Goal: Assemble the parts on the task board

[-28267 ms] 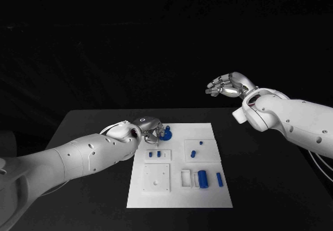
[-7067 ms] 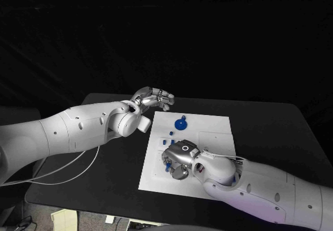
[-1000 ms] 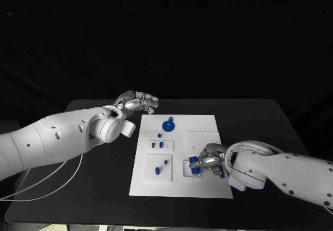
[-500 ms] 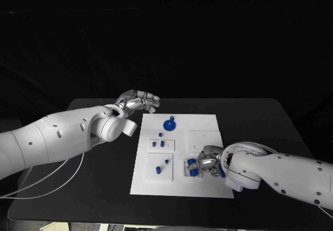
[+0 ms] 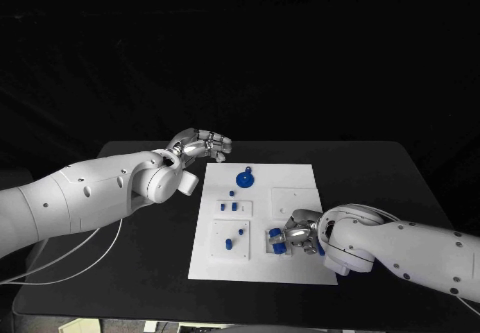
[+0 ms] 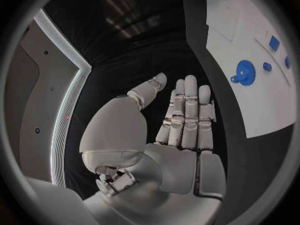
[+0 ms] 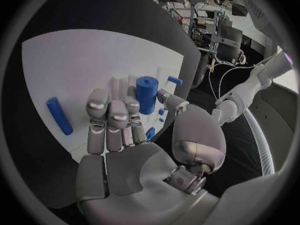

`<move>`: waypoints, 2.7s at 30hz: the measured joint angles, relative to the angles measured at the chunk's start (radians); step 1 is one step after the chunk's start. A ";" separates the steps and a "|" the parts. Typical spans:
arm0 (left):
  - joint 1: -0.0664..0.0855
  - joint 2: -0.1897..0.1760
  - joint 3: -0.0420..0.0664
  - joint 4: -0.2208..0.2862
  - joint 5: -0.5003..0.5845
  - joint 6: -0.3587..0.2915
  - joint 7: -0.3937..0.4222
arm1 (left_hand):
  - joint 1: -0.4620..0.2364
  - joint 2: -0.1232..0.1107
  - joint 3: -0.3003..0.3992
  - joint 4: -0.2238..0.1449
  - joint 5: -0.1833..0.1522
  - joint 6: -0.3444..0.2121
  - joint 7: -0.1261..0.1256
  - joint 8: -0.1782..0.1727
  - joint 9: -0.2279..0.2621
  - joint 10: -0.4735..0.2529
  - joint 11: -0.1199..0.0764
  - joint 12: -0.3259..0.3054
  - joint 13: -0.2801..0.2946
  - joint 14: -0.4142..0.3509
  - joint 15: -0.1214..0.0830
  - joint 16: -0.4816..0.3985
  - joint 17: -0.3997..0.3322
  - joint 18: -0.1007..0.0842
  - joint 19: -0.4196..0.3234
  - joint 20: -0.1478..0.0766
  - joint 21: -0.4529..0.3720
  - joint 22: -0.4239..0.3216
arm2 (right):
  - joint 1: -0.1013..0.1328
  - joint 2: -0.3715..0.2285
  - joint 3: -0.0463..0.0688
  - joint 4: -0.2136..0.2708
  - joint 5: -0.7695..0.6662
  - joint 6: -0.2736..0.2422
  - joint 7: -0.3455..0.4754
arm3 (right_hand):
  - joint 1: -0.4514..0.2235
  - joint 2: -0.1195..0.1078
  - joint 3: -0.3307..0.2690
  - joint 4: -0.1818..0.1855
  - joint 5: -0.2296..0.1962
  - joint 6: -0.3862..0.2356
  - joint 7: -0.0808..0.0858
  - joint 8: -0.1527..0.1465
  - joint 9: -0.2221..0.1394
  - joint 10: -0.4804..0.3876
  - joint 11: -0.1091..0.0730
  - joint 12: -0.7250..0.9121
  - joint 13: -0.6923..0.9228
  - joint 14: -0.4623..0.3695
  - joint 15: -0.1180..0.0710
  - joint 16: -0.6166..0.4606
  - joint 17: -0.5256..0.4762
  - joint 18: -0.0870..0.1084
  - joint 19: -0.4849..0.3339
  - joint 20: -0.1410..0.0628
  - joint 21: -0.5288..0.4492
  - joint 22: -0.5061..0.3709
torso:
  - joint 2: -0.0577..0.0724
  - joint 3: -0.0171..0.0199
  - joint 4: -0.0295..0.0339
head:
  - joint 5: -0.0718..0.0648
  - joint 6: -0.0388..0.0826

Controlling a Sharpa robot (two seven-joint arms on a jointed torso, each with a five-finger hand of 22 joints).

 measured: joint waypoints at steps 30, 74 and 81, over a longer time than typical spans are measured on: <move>0.000 -0.002 0.000 0.000 0.000 0.001 -0.001 | 0.000 0.000 0.000 0.000 0.000 0.000 0.000 0.000 -0.001 0.000 0.000 -0.002 0.000 0.000 0.000 0.000 0.003 0.000 0.000 0.000 -0.004 0.002 | -0.006 -0.058 -0.001 0.047 -0.003 0.036 0.092 | 0.071 0.011 -0.168 -0.106 0.004 0.002 0.015 -0.009 0.000 0.001 0.002 -0.013 0.011 -0.001 0.001 -0.016 0.014 0.000 -0.013 -0.009 0.000 0.001 | 0.000 0.0000 -0.0005 | 0.003 0.001; 0.000 -0.008 0.000 0.000 0.000 0.001 -0.002 | 0.000 0.000 -0.002 0.002 0.000 -0.002 -0.002 0.004 -0.001 0.000 0.000 -0.002 0.000 0.004 -0.004 -0.004 0.008 0.000 0.000 0.000 -0.004 0.003 | -0.009 -0.031 -0.001 0.020 -0.034 0.106 0.090 | 0.030 0.091 -0.059 -0.261 0.061 0.032 0.017 -0.029 -0.019 0.018 0.003 -0.024 0.025 0.010 -0.002 -0.031 0.033 0.021 -0.012 0.016 0.016 0.000 | 0.000 -0.0006 0.0001 | 0.003 -0.006; 0.000 -0.009 0.000 0.000 0.000 0.001 -0.002 | 0.000 0.000 -0.002 0.002 0.000 -0.002 -0.002 0.004 -0.001 0.000 0.000 -0.002 0.001 0.004 -0.004 -0.004 0.008 0.000 0.000 0.000 -0.004 0.004 | -0.009 -0.038 -0.001 0.025 -0.035 0.111 0.091 | 0.040 0.061 -0.124 -0.285 0.058 0.033 0.016 -0.029 -0.019 0.018 0.003 -0.028 0.026 0.011 -0.001 -0.032 0.036 0.022 -0.012 0.016 0.016 0.000 | 0.000 -0.0001 0.0000 | 0.003 -0.006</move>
